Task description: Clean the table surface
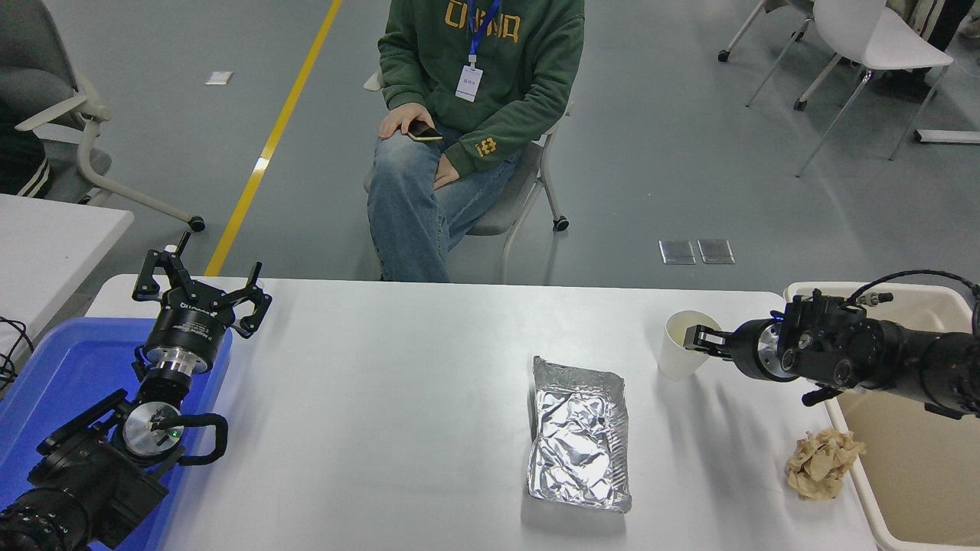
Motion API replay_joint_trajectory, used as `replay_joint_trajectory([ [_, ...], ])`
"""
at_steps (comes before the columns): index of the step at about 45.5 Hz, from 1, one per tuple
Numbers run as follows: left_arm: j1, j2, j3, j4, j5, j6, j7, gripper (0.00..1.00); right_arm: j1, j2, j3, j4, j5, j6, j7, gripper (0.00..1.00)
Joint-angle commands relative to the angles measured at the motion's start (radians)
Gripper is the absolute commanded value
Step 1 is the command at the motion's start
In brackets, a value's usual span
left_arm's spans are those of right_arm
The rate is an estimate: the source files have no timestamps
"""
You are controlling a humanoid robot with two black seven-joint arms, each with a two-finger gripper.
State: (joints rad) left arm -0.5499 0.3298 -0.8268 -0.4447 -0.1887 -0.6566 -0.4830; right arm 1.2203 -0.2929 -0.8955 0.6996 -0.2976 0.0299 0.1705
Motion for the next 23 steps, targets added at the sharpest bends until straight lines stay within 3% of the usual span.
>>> replay_joint_trajectory([
  [1, 0.001, 0.0, 0.0, 0.0, 0.0, 0.0, 0.0, 1.0, -0.001, 0.006, -0.002, -0.032, -0.003, 0.067, 0.001, 0.0],
  [23, 0.001, 0.0, 0.0, 0.001, 0.0, 0.0, 0.0, 1.0, 0.03, -0.048, 0.013, -0.025, 0.021, 0.084, 0.01, 0.0],
])
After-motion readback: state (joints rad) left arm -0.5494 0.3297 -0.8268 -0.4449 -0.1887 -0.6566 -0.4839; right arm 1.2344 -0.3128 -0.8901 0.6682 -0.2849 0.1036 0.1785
